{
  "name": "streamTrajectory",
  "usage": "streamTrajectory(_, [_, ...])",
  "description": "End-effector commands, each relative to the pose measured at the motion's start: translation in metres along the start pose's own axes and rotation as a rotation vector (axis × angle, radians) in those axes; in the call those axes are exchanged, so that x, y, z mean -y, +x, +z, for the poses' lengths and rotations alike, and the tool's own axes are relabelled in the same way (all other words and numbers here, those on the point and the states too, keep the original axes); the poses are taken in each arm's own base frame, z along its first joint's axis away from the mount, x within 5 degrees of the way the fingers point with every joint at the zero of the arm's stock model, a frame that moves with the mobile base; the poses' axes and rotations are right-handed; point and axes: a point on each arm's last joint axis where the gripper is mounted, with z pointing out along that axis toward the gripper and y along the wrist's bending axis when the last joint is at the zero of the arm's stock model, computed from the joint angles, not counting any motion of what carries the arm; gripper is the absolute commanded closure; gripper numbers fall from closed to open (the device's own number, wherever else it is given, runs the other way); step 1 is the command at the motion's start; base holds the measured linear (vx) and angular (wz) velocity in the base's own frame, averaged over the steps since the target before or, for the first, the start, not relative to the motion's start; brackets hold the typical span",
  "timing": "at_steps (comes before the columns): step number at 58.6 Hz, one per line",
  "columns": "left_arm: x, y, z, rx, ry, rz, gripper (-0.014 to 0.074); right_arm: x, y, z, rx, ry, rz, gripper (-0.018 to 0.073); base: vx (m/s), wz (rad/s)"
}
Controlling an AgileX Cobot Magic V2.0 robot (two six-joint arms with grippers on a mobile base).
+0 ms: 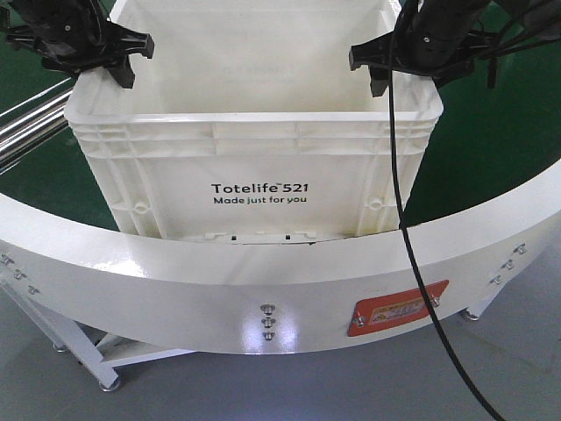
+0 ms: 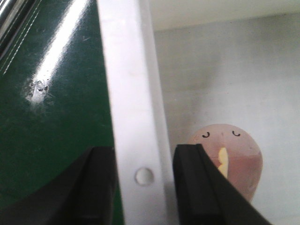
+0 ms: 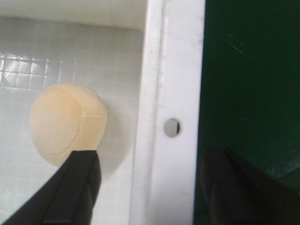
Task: Place moving items into box and shelve
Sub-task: 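Lower both grippers onto the tote's side rims and grip them, then lift the tote off the conveyor with both grippers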
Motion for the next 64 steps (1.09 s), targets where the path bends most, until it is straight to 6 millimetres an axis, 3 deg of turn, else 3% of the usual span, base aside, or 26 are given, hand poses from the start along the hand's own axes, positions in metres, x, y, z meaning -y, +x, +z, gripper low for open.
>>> streamTrajectory(1, [0.002, -0.004, -0.035, 0.098, 0.007, -0.011, 0.0272, 0.008, -0.008, -0.035, 0.119, 0.002, 0.003, 0.0167, 0.00, 0.00])
streamTrajectory(13, [0.002, -0.004, -0.041, 0.111, 0.008, -0.011, 0.0398, 0.008, -0.008, -0.035, 0.118, 0.001, 0.005, 0.0357, 0.00, 0.00])
streamTrajectory(28, [0.002, -0.002, -0.061, 0.156, 0.010, -0.007, 0.0454, 0.008, -0.006, -0.034, 0.101, 0.001, 0.006, 0.0502, 0.00, 0.00])
streamTrajectory(38, [0.002, 0.000, -0.080, 0.201, 0.012, -0.007, 0.0452, 0.010, -0.005, -0.045, 0.124, -0.002, 0.011, 0.0522, 0.00, 0.00])
streamTrajectory(64, [0.001, 0.009, -0.138, 0.345, 0.020, -0.011, 0.0452, 0.027, 0.003, -0.116, 0.295, 0.013, 0.066, 0.0517, 0.00, 0.00])
